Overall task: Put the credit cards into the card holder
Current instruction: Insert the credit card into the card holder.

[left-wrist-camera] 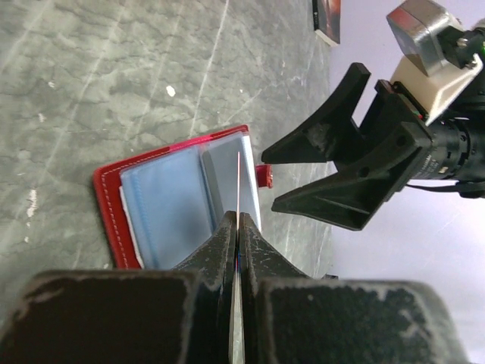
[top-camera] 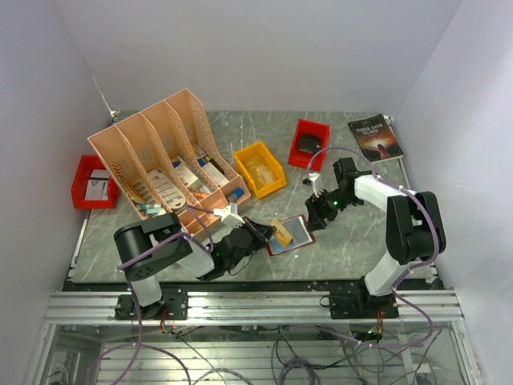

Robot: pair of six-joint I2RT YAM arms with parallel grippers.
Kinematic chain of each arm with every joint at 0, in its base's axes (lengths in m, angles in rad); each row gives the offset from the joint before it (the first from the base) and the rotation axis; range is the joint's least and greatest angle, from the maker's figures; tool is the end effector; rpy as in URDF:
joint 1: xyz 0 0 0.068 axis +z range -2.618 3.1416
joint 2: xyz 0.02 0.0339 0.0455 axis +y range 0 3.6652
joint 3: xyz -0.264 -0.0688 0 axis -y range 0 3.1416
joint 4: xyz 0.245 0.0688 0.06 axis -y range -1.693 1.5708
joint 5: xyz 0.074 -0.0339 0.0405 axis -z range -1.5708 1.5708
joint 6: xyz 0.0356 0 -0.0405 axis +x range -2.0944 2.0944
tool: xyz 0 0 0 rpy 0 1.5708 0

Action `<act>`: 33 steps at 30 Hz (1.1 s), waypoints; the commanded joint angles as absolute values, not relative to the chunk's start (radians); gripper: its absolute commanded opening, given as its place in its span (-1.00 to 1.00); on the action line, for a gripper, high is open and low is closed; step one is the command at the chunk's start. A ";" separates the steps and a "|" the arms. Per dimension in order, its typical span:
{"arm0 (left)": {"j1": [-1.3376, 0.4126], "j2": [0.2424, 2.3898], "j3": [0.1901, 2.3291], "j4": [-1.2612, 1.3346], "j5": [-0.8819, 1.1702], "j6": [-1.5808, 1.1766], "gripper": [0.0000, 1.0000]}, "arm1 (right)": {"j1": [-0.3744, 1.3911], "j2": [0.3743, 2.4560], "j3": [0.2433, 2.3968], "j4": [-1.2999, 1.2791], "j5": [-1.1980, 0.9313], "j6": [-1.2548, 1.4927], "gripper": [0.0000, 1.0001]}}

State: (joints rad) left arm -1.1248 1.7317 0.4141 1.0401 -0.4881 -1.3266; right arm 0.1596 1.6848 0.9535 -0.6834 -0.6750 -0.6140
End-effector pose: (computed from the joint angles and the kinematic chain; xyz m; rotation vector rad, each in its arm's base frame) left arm 0.1372 -0.2483 0.1230 -0.5693 1.9308 -1.2388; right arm 0.2811 0.0678 0.1563 -1.0906 2.4805 0.8784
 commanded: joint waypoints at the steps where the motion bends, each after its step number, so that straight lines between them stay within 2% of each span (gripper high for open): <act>1: -1.108 1.763 0.429 1.054 -0.476 -1.340 -0.86 | 0.167 1.701 0.972 -0.693 -0.663 -0.615 0.20; 33: -1.088 1.900 0.435 1.191 -0.403 -1.393 -0.86 | 0.185 1.744 0.976 -0.705 -0.657 -0.617 0.07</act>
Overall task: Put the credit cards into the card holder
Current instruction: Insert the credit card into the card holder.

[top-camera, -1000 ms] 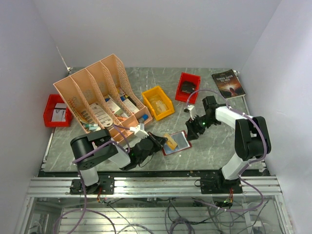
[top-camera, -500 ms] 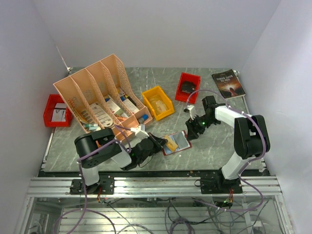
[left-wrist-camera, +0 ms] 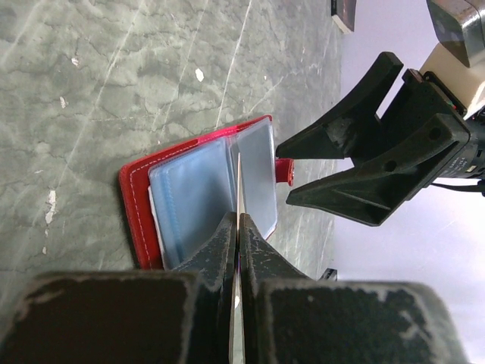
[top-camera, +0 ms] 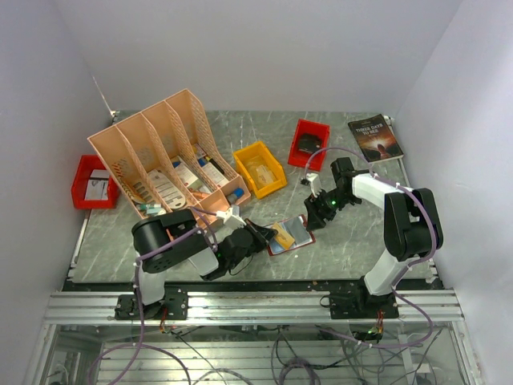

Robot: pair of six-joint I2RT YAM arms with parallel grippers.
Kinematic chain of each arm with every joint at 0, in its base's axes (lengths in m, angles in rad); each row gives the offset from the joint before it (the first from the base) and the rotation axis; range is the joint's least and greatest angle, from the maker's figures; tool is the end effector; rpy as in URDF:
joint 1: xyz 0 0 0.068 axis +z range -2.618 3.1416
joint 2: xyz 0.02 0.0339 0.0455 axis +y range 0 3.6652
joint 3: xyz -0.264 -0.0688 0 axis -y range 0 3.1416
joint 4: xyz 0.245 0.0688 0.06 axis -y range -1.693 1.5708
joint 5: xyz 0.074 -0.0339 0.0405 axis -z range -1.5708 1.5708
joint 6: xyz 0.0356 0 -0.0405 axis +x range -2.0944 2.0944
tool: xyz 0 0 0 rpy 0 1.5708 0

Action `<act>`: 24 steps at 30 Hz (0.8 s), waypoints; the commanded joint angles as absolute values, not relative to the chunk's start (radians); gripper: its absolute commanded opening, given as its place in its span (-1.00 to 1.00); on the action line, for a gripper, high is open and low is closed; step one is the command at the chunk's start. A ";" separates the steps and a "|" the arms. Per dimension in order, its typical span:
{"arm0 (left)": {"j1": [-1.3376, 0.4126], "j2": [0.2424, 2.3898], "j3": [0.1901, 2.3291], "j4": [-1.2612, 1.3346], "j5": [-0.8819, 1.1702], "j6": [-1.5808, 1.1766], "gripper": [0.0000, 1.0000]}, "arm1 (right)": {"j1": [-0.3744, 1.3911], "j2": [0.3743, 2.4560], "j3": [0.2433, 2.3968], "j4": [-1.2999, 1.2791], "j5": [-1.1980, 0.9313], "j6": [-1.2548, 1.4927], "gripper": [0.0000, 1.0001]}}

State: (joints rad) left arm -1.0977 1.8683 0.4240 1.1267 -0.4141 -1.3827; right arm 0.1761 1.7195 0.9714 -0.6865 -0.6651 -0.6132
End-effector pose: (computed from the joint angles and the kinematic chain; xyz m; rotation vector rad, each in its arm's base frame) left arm 0.1445 -0.2508 0.0971 -0.6025 1.9942 -1.2698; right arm 0.2850 0.0730 0.1508 -1.1109 2.4997 0.8816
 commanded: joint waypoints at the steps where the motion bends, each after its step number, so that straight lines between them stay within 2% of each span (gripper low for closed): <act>1: -1.087 1.905 0.434 1.200 -0.401 -1.396 -0.86 | 0.185 1.746 0.976 -0.704 -0.658 -0.616 0.07; 11: -1.080 1.900 0.429 1.178 -0.378 -1.408 -0.86 | 0.186 1.750 0.976 -0.705 -0.655 -0.617 0.06; 18: -1.072 1.824 0.461 1.041 -0.388 -1.279 -0.86 | 0.188 1.752 0.978 -0.706 -0.658 -0.618 0.06; 24: -1.062 1.887 0.483 1.113 -0.342 -1.283 -0.86 | 0.190 1.750 0.977 -0.705 -0.655 -0.615 0.06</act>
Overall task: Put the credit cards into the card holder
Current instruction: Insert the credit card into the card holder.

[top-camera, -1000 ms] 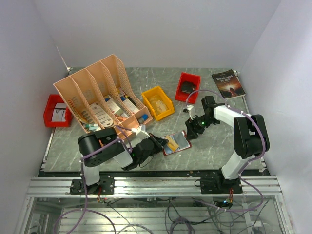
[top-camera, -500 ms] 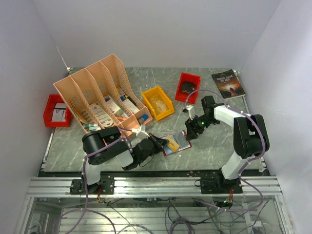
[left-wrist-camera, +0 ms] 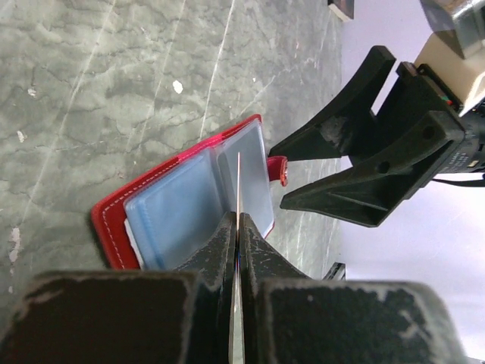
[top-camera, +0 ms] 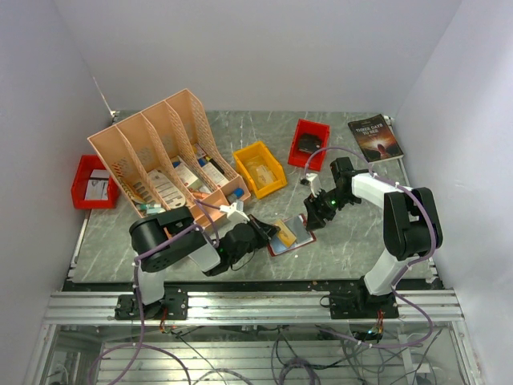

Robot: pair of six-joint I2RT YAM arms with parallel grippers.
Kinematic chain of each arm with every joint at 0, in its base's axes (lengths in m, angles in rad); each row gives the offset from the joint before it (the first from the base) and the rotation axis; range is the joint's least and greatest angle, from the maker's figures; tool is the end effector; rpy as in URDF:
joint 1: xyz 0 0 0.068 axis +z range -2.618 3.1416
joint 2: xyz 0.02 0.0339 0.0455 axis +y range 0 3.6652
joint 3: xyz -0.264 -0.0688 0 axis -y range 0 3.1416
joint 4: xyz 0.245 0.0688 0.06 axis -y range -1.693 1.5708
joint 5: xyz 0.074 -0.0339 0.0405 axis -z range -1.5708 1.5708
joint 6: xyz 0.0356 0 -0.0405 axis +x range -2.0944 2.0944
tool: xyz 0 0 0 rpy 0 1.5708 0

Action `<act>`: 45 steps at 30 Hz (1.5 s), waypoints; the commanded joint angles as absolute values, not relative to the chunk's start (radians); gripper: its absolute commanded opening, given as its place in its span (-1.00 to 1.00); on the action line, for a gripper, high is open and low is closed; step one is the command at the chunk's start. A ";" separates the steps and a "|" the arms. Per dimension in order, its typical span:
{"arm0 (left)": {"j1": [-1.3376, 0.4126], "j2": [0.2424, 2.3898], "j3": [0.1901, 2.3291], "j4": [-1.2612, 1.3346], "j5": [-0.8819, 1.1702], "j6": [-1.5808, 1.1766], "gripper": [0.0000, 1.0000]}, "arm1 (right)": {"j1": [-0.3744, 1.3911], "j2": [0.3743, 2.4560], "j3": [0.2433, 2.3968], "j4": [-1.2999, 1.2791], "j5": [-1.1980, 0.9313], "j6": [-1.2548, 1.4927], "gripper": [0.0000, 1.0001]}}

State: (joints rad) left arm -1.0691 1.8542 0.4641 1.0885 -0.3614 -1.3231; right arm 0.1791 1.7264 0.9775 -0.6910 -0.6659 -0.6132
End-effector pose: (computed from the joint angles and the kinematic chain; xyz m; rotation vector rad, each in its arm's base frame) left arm 0.1550 -0.2564 0.1049 -0.5341 2.0023 -1.2698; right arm 0.2859 0.0741 0.1503 -1.1142 2.5031 0.8864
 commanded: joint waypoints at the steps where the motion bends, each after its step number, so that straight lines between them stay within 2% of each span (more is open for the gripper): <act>1: -1.062 1.886 0.483 1.110 -0.343 -1.282 -0.86 | 0.189 1.750 0.976 -0.705 -0.655 -0.615 0.05; 18: -1.058 1.840 0.426 1.104 -0.403 -1.343 -0.86 | 0.191 1.756 0.976 -0.707 -0.655 -0.618 0.05; 45: -1.039 1.949 0.474 1.179 -0.342 -1.307 -0.86 | 0.194 1.773 0.980 -0.716 -0.657 -0.629 0.03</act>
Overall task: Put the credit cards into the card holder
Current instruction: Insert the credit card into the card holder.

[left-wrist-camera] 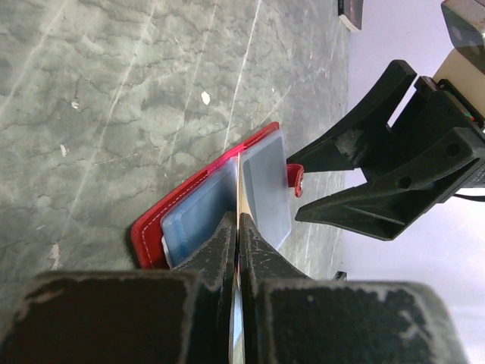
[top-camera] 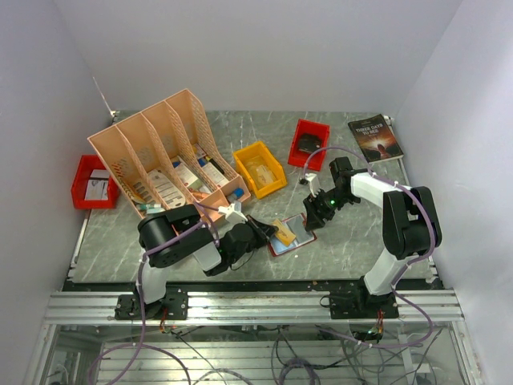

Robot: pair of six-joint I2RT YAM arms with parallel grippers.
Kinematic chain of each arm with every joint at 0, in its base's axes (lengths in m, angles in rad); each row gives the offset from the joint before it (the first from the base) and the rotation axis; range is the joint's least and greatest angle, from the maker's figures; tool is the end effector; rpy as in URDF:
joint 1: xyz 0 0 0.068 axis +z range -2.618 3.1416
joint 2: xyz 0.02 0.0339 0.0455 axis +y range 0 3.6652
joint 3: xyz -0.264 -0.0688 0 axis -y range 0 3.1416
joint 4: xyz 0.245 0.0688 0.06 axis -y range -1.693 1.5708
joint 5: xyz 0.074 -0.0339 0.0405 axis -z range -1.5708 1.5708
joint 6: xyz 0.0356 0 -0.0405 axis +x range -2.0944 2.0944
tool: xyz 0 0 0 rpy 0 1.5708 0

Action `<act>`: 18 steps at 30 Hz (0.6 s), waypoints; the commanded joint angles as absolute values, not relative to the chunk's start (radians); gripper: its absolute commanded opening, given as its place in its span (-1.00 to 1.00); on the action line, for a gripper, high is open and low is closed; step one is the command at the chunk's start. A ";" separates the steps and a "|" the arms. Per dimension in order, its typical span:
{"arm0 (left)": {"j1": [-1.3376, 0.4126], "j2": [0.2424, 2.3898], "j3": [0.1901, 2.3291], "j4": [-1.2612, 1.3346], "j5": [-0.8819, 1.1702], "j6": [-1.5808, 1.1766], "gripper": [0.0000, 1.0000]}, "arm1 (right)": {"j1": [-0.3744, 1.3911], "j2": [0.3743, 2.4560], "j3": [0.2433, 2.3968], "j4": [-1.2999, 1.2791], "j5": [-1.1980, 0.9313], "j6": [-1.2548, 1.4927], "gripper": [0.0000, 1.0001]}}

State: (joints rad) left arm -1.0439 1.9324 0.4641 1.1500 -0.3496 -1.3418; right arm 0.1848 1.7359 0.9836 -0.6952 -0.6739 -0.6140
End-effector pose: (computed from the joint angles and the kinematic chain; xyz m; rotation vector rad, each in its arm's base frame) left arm 0.1615 -0.2534 0.0892 -0.5695 2.0105 -1.2585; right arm 0.2867 0.0762 0.1493 -1.1207 2.5026 0.9023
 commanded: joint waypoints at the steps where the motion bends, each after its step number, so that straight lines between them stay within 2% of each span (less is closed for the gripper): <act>1: -1.039 1.952 0.477 1.183 -0.336 -1.306 -0.86 | 0.195 1.772 0.980 -0.717 -0.658 -0.629 0.03; 18: -1.039 2.000 0.499 1.237 -0.273 -1.341 -0.86 | 0.194 1.781 0.980 -0.719 -0.654 -0.632 -0.03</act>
State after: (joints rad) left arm -1.0439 1.9865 0.4820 1.2201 -0.2928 -1.3510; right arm 0.1852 1.7458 0.9882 -0.6983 -0.6846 -0.6167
